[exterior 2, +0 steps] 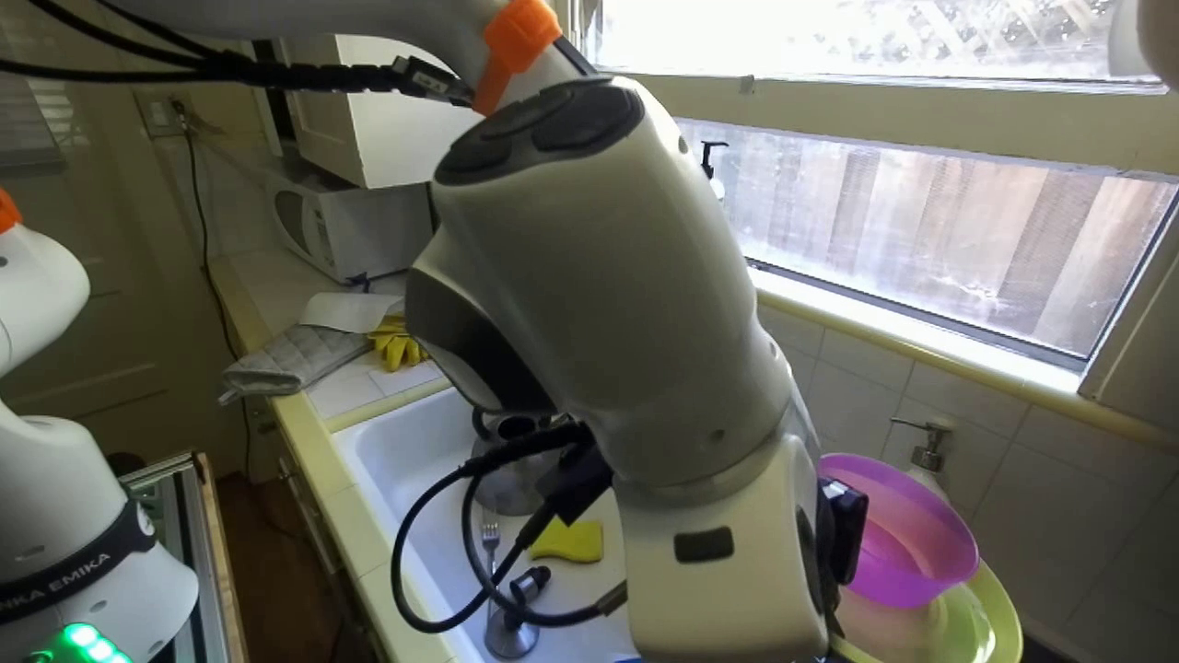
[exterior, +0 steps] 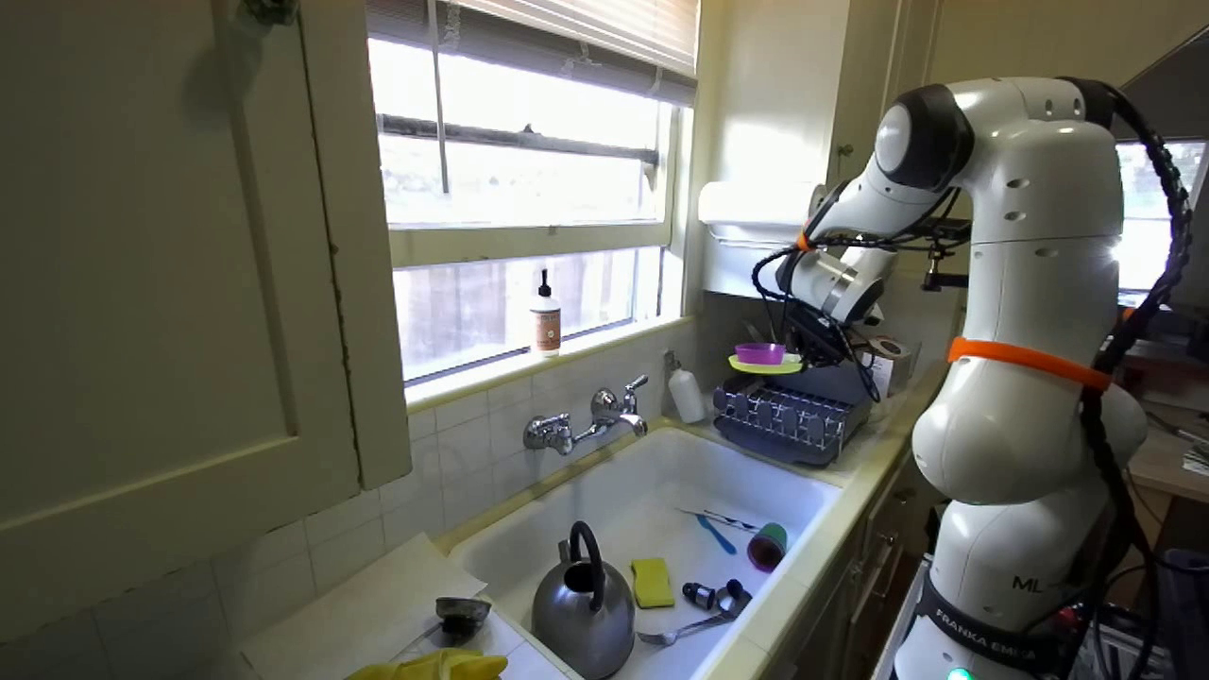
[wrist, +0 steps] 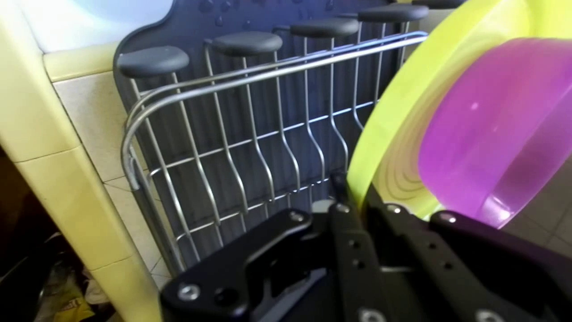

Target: Put the plate inside the drying rack

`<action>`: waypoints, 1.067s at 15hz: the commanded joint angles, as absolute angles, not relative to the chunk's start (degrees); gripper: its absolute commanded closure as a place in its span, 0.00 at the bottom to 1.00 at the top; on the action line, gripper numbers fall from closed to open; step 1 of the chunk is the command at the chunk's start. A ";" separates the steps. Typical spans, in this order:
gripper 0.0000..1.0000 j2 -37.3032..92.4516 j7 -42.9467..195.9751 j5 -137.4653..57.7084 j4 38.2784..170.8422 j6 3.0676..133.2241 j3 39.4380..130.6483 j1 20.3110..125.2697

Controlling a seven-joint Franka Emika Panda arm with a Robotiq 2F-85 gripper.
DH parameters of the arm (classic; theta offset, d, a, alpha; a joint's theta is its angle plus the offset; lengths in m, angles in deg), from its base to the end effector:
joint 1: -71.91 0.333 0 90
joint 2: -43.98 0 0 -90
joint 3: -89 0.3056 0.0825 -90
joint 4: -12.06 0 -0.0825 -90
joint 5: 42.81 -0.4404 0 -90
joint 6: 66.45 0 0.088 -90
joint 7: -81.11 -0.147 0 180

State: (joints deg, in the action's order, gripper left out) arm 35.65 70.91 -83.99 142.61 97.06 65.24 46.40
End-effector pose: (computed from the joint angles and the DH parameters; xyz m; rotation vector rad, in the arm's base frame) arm 0.3763 -0.4838 0.2512 -1.9590 2.1588 -0.7544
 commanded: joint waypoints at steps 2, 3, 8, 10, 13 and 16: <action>0.98 32.32 66.86 -84.25 142.06 98.73 63.81 46.26; 0.98 31.61 66.16 -84.34 141.80 98.91 63.53 46.16; 0.93 30.76 65.74 -84.09 142.06 98.96 62.90 45.99; 0.93 30.10 65.49 -84.13 141.49 98.97 62.80 45.79; 0.93 29.95 65.39 -84.13 141.18 98.97 62.80 45.77; 0.98 28.14 61.37 -81.64 140.81 100.98 62.52 46.15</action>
State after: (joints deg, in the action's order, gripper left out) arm 29.90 65.23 -83.73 141.16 98.97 62.82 45.77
